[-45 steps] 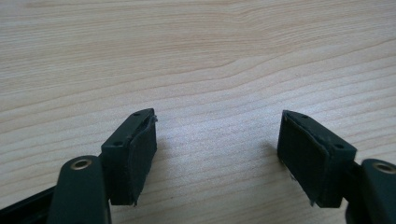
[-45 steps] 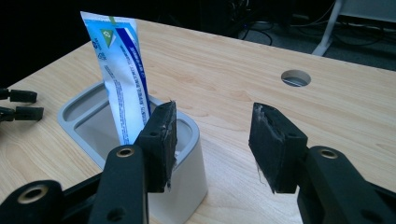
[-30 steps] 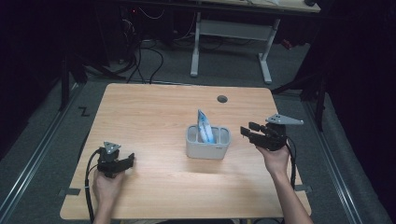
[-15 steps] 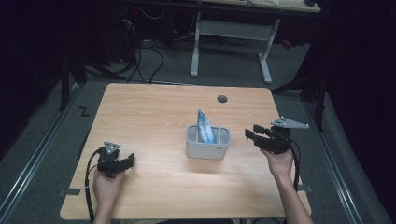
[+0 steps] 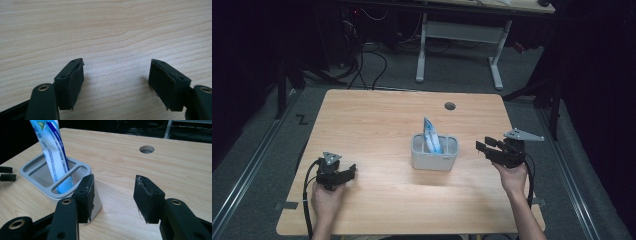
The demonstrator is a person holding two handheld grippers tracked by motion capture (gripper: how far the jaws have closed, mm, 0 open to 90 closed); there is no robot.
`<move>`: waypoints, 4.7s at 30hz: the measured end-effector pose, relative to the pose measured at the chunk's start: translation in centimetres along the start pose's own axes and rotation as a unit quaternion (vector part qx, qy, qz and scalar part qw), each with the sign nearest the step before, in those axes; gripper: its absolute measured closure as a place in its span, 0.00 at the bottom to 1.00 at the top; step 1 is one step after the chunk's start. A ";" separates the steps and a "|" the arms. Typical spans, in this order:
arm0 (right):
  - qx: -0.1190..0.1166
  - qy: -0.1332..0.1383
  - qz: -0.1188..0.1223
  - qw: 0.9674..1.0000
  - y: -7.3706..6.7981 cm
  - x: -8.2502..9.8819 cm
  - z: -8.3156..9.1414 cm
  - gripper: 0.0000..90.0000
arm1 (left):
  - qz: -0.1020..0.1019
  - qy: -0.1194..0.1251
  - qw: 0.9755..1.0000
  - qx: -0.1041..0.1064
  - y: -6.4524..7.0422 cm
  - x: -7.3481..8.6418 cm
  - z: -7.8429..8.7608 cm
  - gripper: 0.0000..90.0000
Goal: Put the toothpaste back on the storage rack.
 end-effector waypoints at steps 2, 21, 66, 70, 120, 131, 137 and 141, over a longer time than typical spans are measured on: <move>0.000 0.002 -0.002 1.000 0.1 0.1 0.0 0.57 | 0.000 0.000 1.000 0.000 0.0 0.0 0.0 0.32; 0.008 -0.001 -0.024 1.000 0.9 1.8 0.4 0.57 | 0.000 0.000 1.000 0.000 0.0 0.0 0.0 0.32; 0.039 -0.045 -0.042 0.997 1.8 6.6 0.1 0.56 | 0.000 0.001 1.000 0.000 0.0 0.0 0.0 0.32; 0.042 -0.047 -0.041 0.997 1.8 6.9 0.0 0.56 | 0.000 0.000 1.000 0.000 0.0 0.0 0.0 0.32; 0.103 -0.102 0.024 0.989 2.1 10.0 -3.5 0.53 | 0.000 0.000 1.000 0.000 0.0 0.0 0.0 0.32; 0.107 -0.110 0.030 0.988 2.1 10.4 -4.1 0.52 | 0.000 0.000 1.000 0.000 0.0 0.0 0.0 0.32; 0.109 -0.110 0.038 0.987 2.0 10.6 -4.2 0.50 | 0.000 0.000 1.000 0.000 0.0 0.0 0.0 0.32; 0.108 -0.102 0.045 0.988 2.0 10.7 -4.3 0.48 | 0.000 0.000 1.000 -0.001 0.0 0.0 0.0 0.32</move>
Point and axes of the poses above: each handheld gripper's, and its own axes: z roughly backward along the jaws, x roughly out of its underside, y roughly to its right, the point moved 4 cm from there along -z, roughly forward along the jaws, and after that the axes turned 10 degrees about y, right-handed, at the moved point
